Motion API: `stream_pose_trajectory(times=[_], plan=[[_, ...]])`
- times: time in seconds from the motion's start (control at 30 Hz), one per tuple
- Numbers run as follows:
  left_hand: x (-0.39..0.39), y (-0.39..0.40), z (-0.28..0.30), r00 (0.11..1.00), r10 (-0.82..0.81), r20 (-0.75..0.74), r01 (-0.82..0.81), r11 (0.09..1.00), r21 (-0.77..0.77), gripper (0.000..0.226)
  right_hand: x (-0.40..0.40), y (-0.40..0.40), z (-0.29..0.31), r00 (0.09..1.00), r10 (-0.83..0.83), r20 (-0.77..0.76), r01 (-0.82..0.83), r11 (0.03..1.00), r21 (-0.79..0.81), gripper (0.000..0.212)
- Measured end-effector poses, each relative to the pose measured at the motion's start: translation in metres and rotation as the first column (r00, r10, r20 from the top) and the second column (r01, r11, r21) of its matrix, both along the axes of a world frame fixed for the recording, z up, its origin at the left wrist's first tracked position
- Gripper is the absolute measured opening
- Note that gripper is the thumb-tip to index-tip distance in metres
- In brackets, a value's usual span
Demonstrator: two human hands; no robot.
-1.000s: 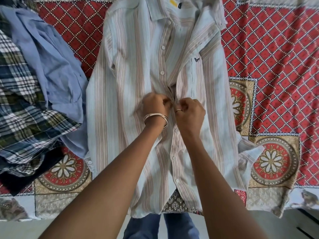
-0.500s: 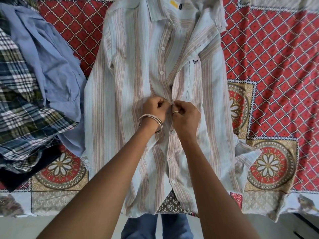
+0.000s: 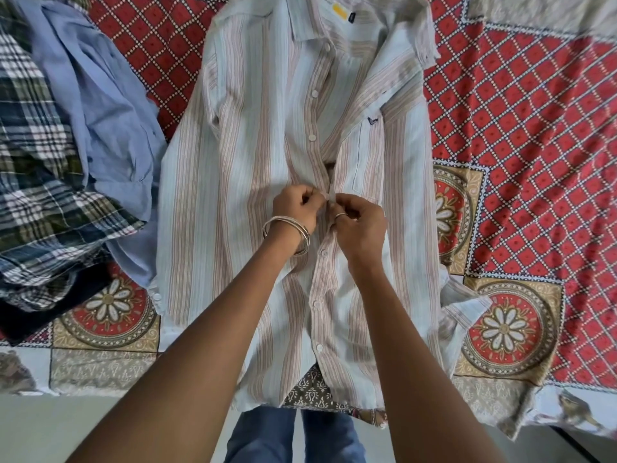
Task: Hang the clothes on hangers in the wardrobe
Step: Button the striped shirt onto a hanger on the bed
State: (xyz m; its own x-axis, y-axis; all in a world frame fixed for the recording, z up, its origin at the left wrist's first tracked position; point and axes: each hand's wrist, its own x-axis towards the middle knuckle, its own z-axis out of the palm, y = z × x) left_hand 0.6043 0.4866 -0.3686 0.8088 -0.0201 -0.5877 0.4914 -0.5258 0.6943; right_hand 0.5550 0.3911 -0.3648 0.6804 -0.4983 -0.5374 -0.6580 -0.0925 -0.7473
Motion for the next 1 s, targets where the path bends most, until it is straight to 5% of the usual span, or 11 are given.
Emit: stream_pose_trajectory(times=[0.23, 0.57, 0.73, 0.87, 1.0], plan=[[0.002, -0.002, 0.000, 1.000, -0.009, -0.001, 0.009, 0.999, 0.038, 0.018, -0.004, -0.003, -0.005, 0.999, -0.002, 0.035, 0.000, 0.998, 0.070, 0.022], [0.010, 0.000, 0.003, 0.992, -0.081, -0.099, 0.081, 0.997, -0.004, 0.017, 0.007, -0.031, 0.003, 0.995, 0.057, 0.085, -0.087, 0.907, 0.412, 0.015], [0.008, -0.002, 0.006, 0.976, 0.078, -0.203, -0.093, 0.994, -0.065, 0.035, 0.013, -0.028, -0.003, 0.987, 0.151, 0.056, -0.160, 0.952, 0.260, 0.007], [0.007, -0.011, 0.004, 0.976, 0.159, -0.150, -0.153, 0.987, 0.049, 0.035, 0.013, -0.017, -0.009, 0.961, 0.265, 0.081, -0.265, 0.964, -0.017, 0.009], [0.011, -0.014, 0.002, 0.983, 0.131, -0.131, -0.117, 0.987, 0.106, 0.027, 0.012, -0.015, -0.003, 0.986, 0.133, 0.098, -0.129, 0.991, -0.039, 0.005]])
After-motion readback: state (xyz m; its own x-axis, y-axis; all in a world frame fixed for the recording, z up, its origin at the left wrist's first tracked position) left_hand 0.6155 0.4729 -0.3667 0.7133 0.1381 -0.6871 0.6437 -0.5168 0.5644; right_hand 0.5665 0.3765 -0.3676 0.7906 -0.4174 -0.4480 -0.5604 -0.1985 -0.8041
